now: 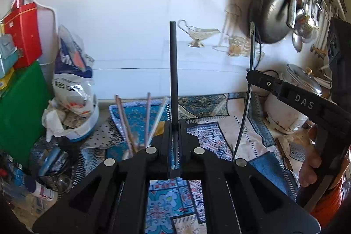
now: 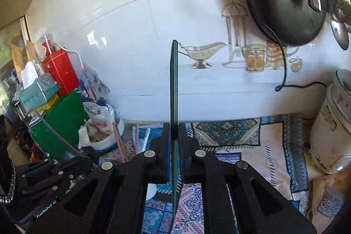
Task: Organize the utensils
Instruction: 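Lift both green chopsticks off the mat toward the white cup, then insert both green chopsticks into the white cup and open both tools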
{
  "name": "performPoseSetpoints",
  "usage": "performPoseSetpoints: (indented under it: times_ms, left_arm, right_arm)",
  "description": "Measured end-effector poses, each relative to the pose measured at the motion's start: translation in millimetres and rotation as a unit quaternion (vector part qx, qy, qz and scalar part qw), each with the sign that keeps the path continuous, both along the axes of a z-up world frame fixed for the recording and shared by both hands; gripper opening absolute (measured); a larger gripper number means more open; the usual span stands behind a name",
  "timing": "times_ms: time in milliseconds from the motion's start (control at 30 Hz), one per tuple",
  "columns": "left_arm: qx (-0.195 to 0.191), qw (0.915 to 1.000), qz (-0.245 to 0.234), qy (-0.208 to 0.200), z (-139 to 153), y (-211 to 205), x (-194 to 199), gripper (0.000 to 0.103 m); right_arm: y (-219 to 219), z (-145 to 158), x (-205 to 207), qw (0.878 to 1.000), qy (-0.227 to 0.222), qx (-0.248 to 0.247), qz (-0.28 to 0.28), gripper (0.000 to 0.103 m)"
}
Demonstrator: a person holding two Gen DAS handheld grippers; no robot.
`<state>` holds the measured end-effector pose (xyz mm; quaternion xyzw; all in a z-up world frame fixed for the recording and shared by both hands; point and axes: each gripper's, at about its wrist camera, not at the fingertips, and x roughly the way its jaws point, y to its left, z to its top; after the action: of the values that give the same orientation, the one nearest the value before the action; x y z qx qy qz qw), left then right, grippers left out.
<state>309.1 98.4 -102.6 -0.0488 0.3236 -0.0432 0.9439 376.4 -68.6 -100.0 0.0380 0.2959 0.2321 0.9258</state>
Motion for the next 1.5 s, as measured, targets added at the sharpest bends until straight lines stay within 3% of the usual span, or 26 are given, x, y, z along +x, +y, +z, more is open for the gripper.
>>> performPoseSetpoints:
  times_ms: [300, 700, 900, 1200, 1500]
  left_arm:
    - [-0.004, 0.9994, 0.034, -0.001, -4, 48, 7, 0.003]
    - [-0.016, 0.9981, 0.035, 0.048, -55, 81, 38, 0.003]
    - [-0.018, 0.9961, 0.027, 0.082, -81, 85, 48, 0.003]
    - [-0.030, 0.9900, 0.018, 0.137, -112, 85, 58, 0.003]
    - [-0.021, 0.9881, 0.023, 0.151, -107, 78, 56, 0.003]
  right_arm:
    - [62, -15, 17, 0.999, -0.001, -0.006, 0.042, 0.006]
    - [110, -70, 47, 0.998, 0.051, -0.018, 0.043, 0.006]
    - [121, -92, 48, 0.996, 0.063, -0.035, 0.042, 0.006]
    - [122, -124, 42, 0.988, 0.121, -0.070, 0.060, 0.006]
    - [117, -128, 33, 0.976, 0.164, -0.108, 0.093, 0.009]
